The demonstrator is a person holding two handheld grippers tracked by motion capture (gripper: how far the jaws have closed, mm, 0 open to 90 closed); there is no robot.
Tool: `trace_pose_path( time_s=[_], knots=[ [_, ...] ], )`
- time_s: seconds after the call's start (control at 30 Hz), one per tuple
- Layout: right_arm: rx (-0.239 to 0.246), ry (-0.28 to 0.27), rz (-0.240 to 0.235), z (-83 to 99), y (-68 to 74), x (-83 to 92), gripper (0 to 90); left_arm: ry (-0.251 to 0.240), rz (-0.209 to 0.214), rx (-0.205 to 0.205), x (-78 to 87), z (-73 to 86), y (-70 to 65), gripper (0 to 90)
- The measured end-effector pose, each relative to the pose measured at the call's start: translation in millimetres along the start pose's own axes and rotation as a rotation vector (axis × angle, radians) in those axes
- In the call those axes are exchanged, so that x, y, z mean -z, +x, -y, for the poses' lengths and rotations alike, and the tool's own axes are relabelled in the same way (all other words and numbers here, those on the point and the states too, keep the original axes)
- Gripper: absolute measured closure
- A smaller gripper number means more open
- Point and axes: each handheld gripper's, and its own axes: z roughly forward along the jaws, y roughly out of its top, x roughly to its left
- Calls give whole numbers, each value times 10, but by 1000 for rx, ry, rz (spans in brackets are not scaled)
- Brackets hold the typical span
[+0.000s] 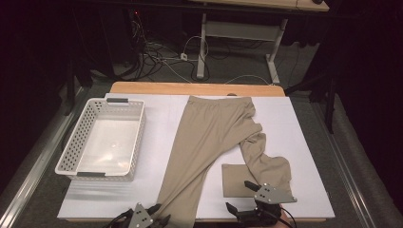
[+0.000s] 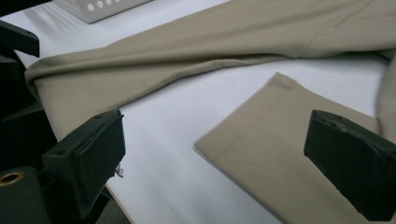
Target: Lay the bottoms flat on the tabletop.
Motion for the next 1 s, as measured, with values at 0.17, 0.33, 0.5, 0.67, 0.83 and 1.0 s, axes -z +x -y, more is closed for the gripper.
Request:
trace_pose_path(
  time_s=[0.17, 0.33, 0.5, 0.67, 0.83, 1.0],
  knots=[
    [-21, 2, 41, 97, -29, 163, 62, 24, 85, -59, -323, -154, -182, 512],
    [-42, 2, 75, 172, -48, 286, 64, 71, 110, -93, -609, -238, -252, 523],
    [-52, 6, 88, 221, -66, 350, 66, 63, 122, -92, -649, -279, -225, 834],
    [-56, 1, 91, 226, -77, 363, 67, 66, 176, -107, -591, -269, -313, 850],
    [-48, 3, 81, 209, -58, 339, 67, 48, 248, -133, -519, -260, -395, 850],
    [-43, 10, 68, 197, -49, 294, 67, 21, 257, -130, -479, -249, -351, 741]
  ],
)
